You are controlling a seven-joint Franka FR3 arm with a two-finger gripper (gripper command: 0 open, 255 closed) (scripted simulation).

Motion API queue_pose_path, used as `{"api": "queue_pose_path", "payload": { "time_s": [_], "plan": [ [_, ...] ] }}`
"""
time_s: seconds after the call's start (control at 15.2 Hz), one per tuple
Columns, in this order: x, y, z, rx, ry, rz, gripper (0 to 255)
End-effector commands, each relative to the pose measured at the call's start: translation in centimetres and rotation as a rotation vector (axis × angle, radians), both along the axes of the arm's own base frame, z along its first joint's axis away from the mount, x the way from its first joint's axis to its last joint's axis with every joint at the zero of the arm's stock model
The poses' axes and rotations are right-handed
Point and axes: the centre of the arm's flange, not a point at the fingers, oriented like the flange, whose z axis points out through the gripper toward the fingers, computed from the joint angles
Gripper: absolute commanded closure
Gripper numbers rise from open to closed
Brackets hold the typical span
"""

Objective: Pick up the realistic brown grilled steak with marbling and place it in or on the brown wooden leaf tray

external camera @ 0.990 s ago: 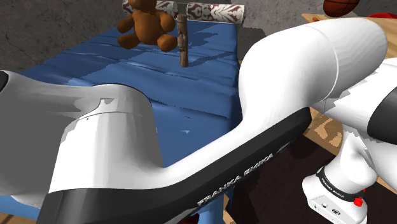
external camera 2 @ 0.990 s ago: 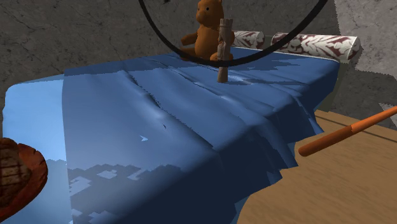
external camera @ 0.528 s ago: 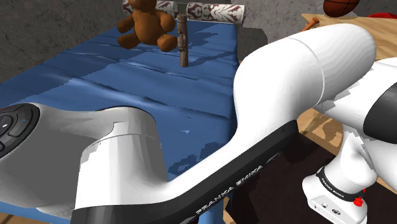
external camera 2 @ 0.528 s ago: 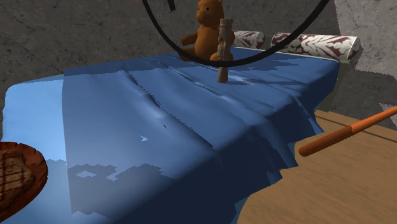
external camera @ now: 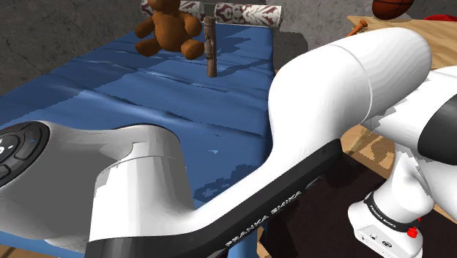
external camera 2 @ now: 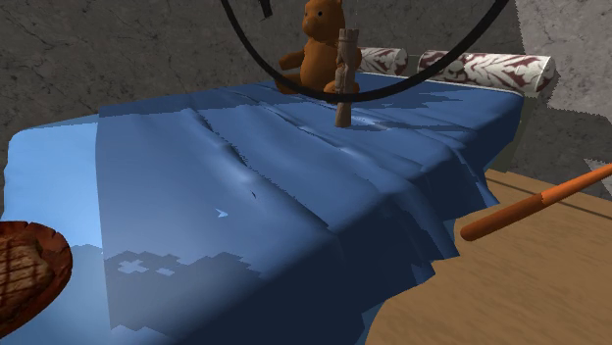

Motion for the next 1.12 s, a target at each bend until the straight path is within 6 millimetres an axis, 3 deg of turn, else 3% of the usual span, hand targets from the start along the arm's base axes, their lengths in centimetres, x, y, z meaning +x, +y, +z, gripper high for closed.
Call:
{"api": "queue_pose_path", "payload": {
  "time_s": [0.0, 0.26, 0.53, 1.06],
  "plan": [
    [0.0, 0.0, 0.0, 0.0, 0.0, 0.0, 0],
    [0.0, 0.0, 0.0, 0.0, 0.0, 0.0, 0],
    [-0.6, 0.0, 5.0, 0.0, 0.0, 0.0, 0],
    [-0.6, 0.0, 5.0, 0.0, 0.0, 0.0, 0]
  ]
}}
